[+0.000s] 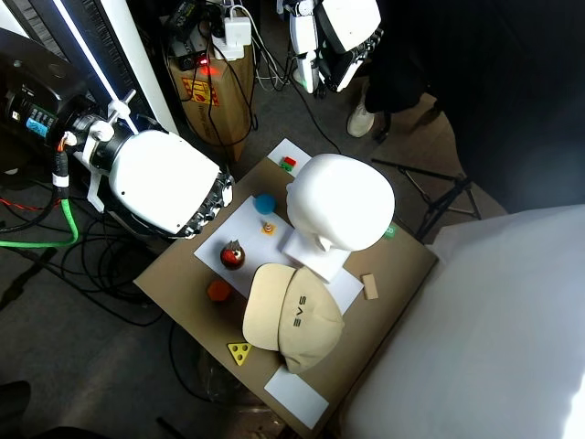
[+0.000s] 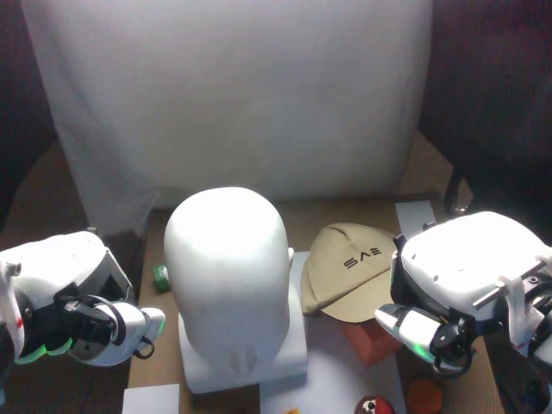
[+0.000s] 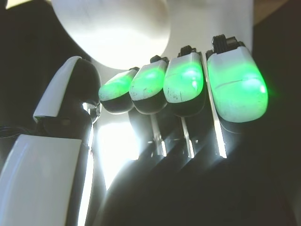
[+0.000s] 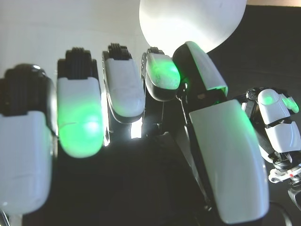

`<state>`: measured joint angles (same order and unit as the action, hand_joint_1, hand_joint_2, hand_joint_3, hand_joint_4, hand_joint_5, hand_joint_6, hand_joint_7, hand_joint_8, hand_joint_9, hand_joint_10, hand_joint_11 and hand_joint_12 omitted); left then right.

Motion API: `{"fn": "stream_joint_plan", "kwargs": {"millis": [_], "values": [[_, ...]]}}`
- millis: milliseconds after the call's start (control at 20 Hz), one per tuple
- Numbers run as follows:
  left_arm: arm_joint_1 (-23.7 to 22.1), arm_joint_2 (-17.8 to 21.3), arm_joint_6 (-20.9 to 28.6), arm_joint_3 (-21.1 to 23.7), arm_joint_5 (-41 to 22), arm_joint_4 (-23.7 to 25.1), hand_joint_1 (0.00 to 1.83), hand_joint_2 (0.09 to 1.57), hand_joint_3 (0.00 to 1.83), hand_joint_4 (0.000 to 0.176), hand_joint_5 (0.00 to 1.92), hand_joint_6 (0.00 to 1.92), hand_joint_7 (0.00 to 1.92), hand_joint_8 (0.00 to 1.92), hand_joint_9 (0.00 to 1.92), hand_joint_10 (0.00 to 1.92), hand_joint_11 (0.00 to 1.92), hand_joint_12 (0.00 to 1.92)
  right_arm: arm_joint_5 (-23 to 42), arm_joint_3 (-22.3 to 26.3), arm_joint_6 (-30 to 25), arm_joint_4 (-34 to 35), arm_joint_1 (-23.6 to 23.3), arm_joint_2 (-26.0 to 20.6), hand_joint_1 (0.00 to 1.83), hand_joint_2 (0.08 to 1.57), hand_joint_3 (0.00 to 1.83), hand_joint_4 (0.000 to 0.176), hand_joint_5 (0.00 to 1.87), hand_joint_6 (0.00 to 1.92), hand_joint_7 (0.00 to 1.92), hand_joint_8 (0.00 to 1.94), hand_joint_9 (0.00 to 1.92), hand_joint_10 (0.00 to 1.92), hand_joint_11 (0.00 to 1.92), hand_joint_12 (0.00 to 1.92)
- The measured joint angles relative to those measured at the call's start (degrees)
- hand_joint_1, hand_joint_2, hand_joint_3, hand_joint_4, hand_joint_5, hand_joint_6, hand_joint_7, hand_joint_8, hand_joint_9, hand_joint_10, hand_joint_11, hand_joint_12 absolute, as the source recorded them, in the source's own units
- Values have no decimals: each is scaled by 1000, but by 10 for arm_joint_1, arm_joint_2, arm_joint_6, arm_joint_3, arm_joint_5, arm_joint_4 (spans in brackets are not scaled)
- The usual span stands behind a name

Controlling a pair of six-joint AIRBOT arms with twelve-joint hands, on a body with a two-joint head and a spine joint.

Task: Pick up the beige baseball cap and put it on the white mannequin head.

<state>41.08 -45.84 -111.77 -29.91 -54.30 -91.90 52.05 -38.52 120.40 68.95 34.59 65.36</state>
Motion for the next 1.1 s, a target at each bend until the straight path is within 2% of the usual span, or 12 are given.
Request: {"fn": "stream_joint_plan", "kwargs": {"millis": [50,200,300,500,650,750,800,850,900,950,1000,1100], "values": [[2,0,5,0,0,2,0,1115,101,32,61,5,24,2,22,2,47,135,0,0,0,0,0,0,0,1030,188,0,32,35,72,38,44,36,0,369],[2,2,12,0,3,13,0,1115,101,32,61,5,24,2,22,2,47,135,0,0,1,-1,0,0,0,1030,188,0,32,35,72,38,44,36,0,369],[2,4,16,2,6,13,0,1119,5,25,68,0,27,0,18,0,0,282,0,0,3,-2,3,0,0,1101,25,0,54,3,103,2,79,5,0,494],[3,16,39,2,-2,51,0,1116,0,26,46,0,10,2,0,0,0,257,0,1,4,-7,4,1,0,1104,17,0,64,6,103,1,81,4,0,502],[17,35,50,-1,-16,83,0,1122,2,22,26,2,0,0,0,0,0,155,-10,1,-7,-31,16,-3,0,1101,8,0,52,0,108,2,88,4,0,518],[55,35,94,-13,-34,126,0,1131,2,20,21,0,0,0,0,0,0,154,-29,-3,-60,-80,25,-16,0,1099,4,0,53,1,110,1,101,6,0,538],[84,33,121,-21,-40,167,0,1131,1,20,15,1,2,1,0,0,0,178,-39,-9,-90,-116,28,-22,0,1098,2,0,59,2,117,3,116,8,0,561],[120,25,164,-34,-49,233,0,1133,1,19,45,6,28,4,0,0,0,214,-49,-16,-114,-149,32,-30,0,1100,2,0,57,1,117,1,118,5,0,546],[139,18,192,-44,-59,268,0,1134,0,17,63,4,48,3,12,2,0,268,-57,-19,-127,-163,33,-36,48,1110,4,0,48,0,116,0,117,3,0,521],[163,5,223,-54,-78,312,0,1134,0,17,71,3,65,4,31,5,0,319,-74,-24,-141,-172,35,-42,210,1083,0,0,43,1,114,1,116,2,0,513],[175,-5,238,-61,-91,329,0,1135,0,17,80,4,79,5,44,6,0,354,-84,-27,-149,-175,36,-47,528,1023,0,0,49,3,126,4,128,4,0,577],[215,-39,273,-82,-135,355,0,1135,0,14,86,5,87,6,49,6,0,360,-98,-40,-167,-199,39,-55,887,973,0,0,85,8,144,4,146,5,0,679]]}}
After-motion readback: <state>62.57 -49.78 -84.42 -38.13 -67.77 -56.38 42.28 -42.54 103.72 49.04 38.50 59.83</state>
